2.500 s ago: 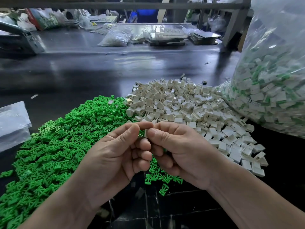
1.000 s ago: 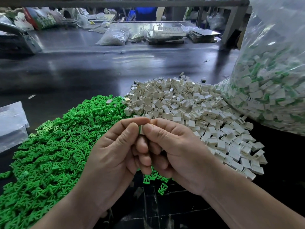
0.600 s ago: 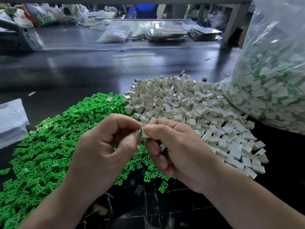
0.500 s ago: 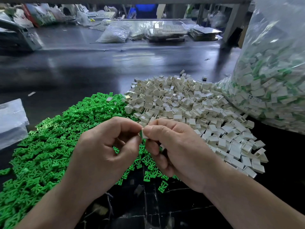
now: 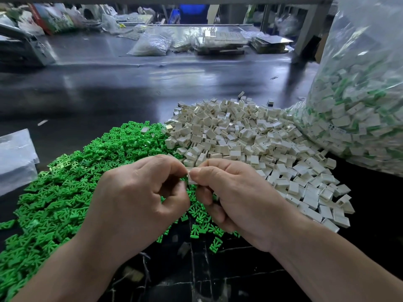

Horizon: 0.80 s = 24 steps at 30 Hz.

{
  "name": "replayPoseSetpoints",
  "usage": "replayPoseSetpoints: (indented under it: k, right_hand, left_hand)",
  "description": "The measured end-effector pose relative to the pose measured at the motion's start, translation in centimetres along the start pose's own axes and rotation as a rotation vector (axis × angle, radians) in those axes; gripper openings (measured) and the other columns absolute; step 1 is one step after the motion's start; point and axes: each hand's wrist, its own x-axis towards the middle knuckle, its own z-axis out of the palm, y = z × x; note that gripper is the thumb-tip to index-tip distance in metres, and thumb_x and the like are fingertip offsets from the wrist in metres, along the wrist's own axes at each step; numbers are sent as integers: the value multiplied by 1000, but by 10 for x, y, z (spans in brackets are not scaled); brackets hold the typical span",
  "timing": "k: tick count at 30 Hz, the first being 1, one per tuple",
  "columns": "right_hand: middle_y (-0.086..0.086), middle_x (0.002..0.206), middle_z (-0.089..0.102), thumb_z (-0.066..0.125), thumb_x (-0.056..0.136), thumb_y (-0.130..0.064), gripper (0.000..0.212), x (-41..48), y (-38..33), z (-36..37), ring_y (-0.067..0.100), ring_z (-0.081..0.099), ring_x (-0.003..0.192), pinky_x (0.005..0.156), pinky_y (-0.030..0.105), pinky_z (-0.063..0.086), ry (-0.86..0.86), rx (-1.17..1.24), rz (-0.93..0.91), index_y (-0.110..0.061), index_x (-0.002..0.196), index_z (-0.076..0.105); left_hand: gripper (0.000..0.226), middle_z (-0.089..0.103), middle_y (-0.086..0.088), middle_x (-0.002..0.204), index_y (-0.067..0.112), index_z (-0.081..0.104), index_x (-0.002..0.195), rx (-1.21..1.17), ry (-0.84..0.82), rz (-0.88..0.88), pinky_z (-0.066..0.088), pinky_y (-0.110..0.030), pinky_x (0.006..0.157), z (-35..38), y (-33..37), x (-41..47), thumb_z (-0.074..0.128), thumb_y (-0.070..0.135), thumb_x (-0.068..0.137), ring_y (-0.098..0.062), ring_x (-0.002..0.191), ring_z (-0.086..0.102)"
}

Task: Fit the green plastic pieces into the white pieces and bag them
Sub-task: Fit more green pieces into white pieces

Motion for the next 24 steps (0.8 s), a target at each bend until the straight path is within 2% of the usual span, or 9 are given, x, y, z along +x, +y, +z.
replayPoseSetpoints:
  k: [5, 7, 11, 14, 16, 17, 19, 21, 24]
  right_hand:
    - [-3, 62, 55, 60, 98, -25, 20, 0, 2, -1, 10, 43, 44, 37, 20, 33, 34, -62, -36, -19, 78, 63]
    - [-3, 62, 55, 62, 97, -26, 20, -1, 3, -1, 10, 44, 45, 37, 21, 35, 54, -105, -71, -18, 79, 63]
    - [-2, 66, 58, 60, 95, -25, 19, 0, 5, -4, 12, 50, 51, 40, 25, 41, 75, -151, -130, -20, 77, 61]
    - [8, 74, 61, 57, 83, -12, 2, 7, -1, -12, 16, 58, 56, 40, 26, 47, 1, 317, -98, -10, 83, 57]
    - [11, 75, 64, 58, 74, -7, 12, 10, -6, -18, 20, 62, 57, 39, 24, 48, 9, 656, -78, -9, 86, 56]
    - [11, 74, 64, 58, 71, -8, 16, 12, -6, -20, 21, 62, 56, 38, 23, 48, 50, 736, -67, -9, 87, 56]
    - [9, 73, 63, 61, 70, -10, 14, 14, -6, -23, 18, 58, 52, 36, 20, 44, 110, 780, -23, -10, 85, 59]
    - [6, 71, 60, 63, 79, -10, 4, 16, -5, -24, 13, 53, 50, 33, 19, 40, 126, 717, 39, -11, 81, 59]
    - [2, 68, 57, 60, 91, -12, 13, 17, -1, -25, 10, 48, 47, 33, 18, 36, 110, 620, 69, -14, 78, 58]
  left_hand:
    - [12, 70, 7, 68, 35, 68, 86, -358, -126, -323, 52, -23, 48, -1, 3, -3, 64, 45, 80, -11, 56, 67]
    - [13, 69, 1, 65, 30, 68, 83, -565, -159, -451, 51, -22, 48, 1, 0, -3, 72, 43, 83, -12, 54, 66]
    - [19, 64, -5, 61, 20, 66, 75, -731, -165, -625, 47, -22, 46, 7, -9, -3, 61, 28, 91, -19, 52, 63]
    - [14, 72, 10, 78, 36, 67, 93, -358, -60, -466, 48, -13, 51, 12, -17, -7, 56, 29, 98, -2, 66, 66]
    - [31, 57, 27, 117, 44, 56, 127, 54, -144, -257, 46, -14, 81, 17, -19, -7, 49, 43, 96, 9, 96, 58]
    - [43, 45, 27, 130, 41, 48, 138, 149, -232, -202, 38, -21, 95, 22, -20, -6, 44, 47, 96, 5, 113, 50]
    - [44, 45, 18, 142, 38, 47, 141, 267, -368, -130, 35, -34, 105, 29, -21, -3, 43, 46, 98, -13, 129, 44]
    - [34, 63, 8, 130, 34, 63, 127, 331, -422, -74, 45, -46, 95, 30, -22, -1, 55, 39, 94, -23, 117, 55]
    - [18, 71, 13, 103, 34, 74, 105, 334, -357, -27, 45, -42, 79, 29, -24, -1, 65, 33, 90, -21, 94, 61]
